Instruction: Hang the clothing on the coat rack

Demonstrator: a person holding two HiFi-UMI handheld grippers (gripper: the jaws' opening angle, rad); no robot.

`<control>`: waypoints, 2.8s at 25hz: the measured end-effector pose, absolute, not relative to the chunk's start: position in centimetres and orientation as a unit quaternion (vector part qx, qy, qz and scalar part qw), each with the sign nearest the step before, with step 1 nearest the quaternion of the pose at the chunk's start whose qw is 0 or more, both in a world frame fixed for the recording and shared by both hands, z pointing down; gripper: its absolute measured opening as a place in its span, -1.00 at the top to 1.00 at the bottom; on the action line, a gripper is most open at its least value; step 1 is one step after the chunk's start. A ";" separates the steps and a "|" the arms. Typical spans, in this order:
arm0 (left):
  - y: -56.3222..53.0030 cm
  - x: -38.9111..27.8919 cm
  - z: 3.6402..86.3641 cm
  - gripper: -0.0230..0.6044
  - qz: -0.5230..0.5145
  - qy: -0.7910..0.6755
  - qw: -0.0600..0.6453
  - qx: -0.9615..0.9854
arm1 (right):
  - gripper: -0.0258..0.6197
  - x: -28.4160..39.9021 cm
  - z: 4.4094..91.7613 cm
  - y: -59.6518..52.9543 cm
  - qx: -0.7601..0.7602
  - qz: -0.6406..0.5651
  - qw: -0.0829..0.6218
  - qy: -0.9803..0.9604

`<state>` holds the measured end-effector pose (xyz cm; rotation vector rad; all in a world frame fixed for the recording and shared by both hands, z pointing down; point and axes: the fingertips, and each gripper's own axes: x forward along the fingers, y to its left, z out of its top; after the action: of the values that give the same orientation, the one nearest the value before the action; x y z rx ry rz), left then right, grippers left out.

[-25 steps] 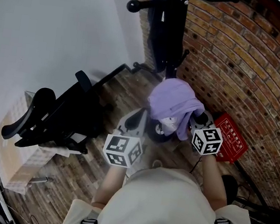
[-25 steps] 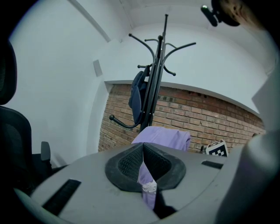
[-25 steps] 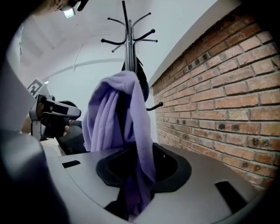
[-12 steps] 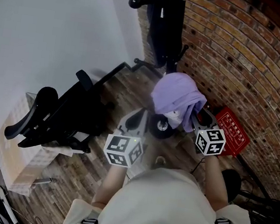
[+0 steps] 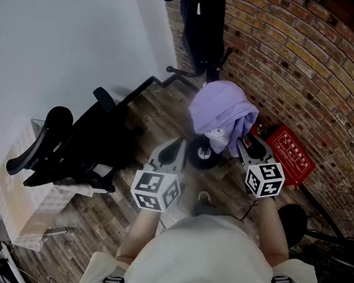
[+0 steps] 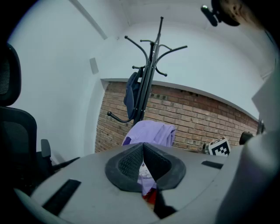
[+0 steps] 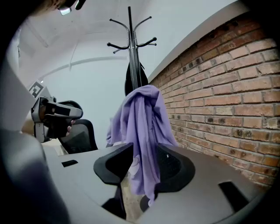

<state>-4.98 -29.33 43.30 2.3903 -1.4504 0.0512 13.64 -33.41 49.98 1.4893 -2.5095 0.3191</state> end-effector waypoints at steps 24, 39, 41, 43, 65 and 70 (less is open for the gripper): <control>-16.1 -5.2 43.8 0.91 0.007 -0.511 0.184 0.840 | 0.86 9.6 42.6 -18.9 0.493 0.044 0.057 -0.867; -10.3 -6.4 43.6 0.91 0.001 -0.514 0.177 0.839 | 0.89 8.2 40.8 -12.6 0.491 0.027 0.039 -0.870; -9.8 -6.6 43.6 0.91 0.000 -0.514 0.176 0.840 | 0.90 7.9 40.8 -12.0 0.490 0.024 0.038 -0.870; -9.4 -6.7 43.6 0.91 0.000 -0.513 0.176 0.840 | 0.90 7.7 40.7 -11.6 0.490 0.022 0.039 -0.871; -9.2 -7.0 43.3 0.91 -0.001 -0.514 0.173 0.840 | 0.92 6.5 40.6 -11.0 0.473 0.018 0.048 -0.880; -9.2 -6.9 43.4 0.91 0.001 -0.515 0.173 0.840 | 0.92 6.5 40.6 -11.1 0.470 0.017 0.048 -0.881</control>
<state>-6.91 -9.20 43.41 2.3815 -1.4596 0.0039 6.49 -11.06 40.58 1.4316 -2.6877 0.0516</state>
